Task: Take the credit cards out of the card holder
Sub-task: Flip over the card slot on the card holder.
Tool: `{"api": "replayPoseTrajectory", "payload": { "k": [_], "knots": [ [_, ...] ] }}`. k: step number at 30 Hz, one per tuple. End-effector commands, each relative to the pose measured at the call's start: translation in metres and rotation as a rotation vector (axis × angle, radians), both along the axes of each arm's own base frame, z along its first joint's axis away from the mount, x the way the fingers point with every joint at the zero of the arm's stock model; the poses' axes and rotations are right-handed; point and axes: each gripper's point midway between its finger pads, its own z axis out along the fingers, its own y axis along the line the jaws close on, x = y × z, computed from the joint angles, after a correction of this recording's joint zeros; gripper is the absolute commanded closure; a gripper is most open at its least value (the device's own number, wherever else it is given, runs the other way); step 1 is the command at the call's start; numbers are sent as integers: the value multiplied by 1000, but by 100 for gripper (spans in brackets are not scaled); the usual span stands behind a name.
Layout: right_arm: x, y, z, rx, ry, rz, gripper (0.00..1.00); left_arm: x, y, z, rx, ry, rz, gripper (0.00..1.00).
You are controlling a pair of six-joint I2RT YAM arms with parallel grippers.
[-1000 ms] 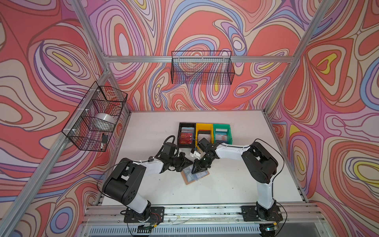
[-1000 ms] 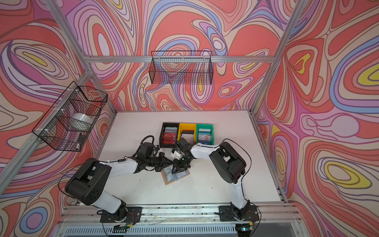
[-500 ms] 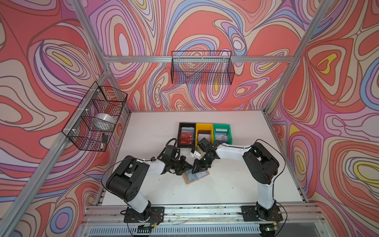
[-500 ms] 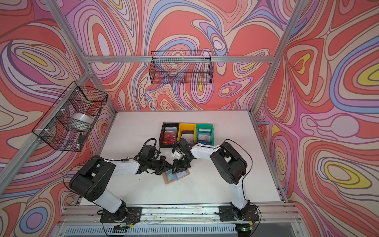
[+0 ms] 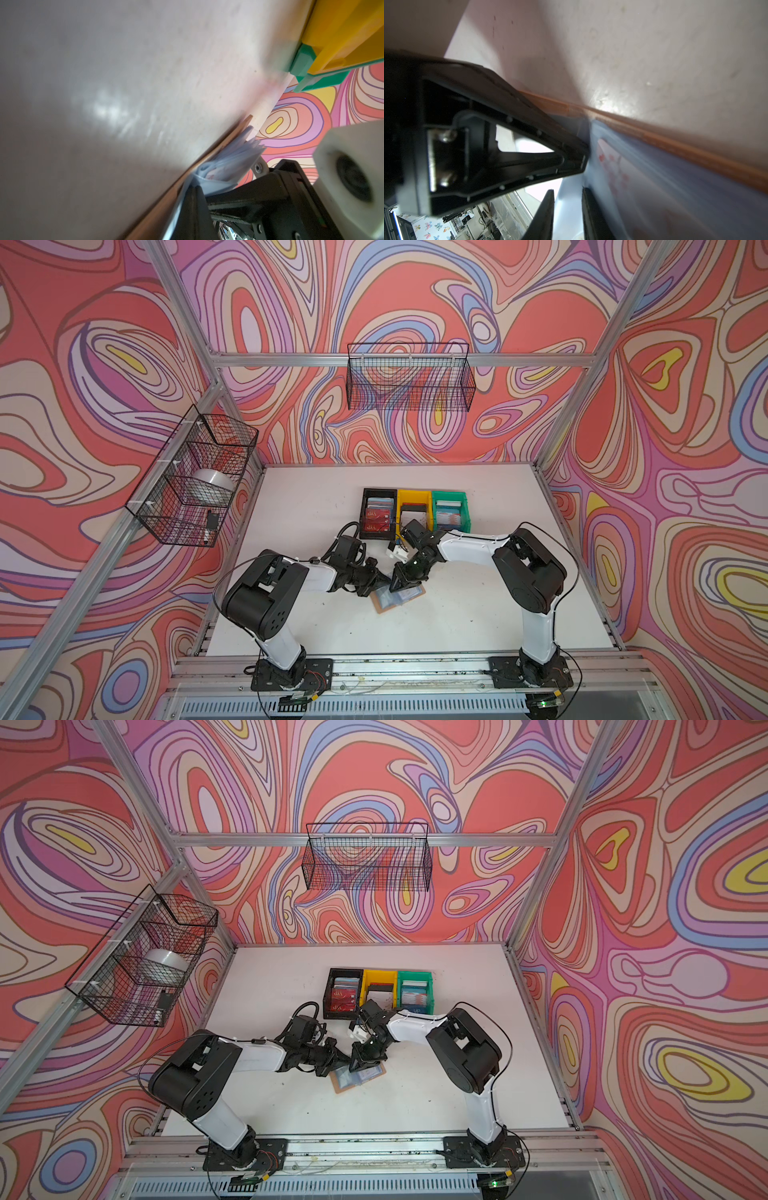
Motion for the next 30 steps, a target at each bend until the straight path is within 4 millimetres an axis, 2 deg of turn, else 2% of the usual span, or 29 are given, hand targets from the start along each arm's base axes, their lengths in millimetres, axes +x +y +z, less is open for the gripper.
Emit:
{"api": "replayPoseTrajectory", "payload": {
  "k": [1,6,11,20,26,30],
  "knots": [
    [5,-7,15,-8,-47,-20,73,-14,14,-27,112,74,6,100],
    [24,-26,37,-20,-102,-83,73,-21,18,-32,127,88,1,100],
    [25,-42,22,-49,-63,-103,73,-19,17,-32,122,84,3,100],
    [21,-36,1,-36,-6,-97,73,-17,16,-29,118,78,-3,100],
    [21,-29,-1,0,14,-86,73,-15,13,-26,110,69,-7,100],
    [21,-19,6,63,30,-74,73,-12,12,-18,101,55,-8,100]
  ]
}}
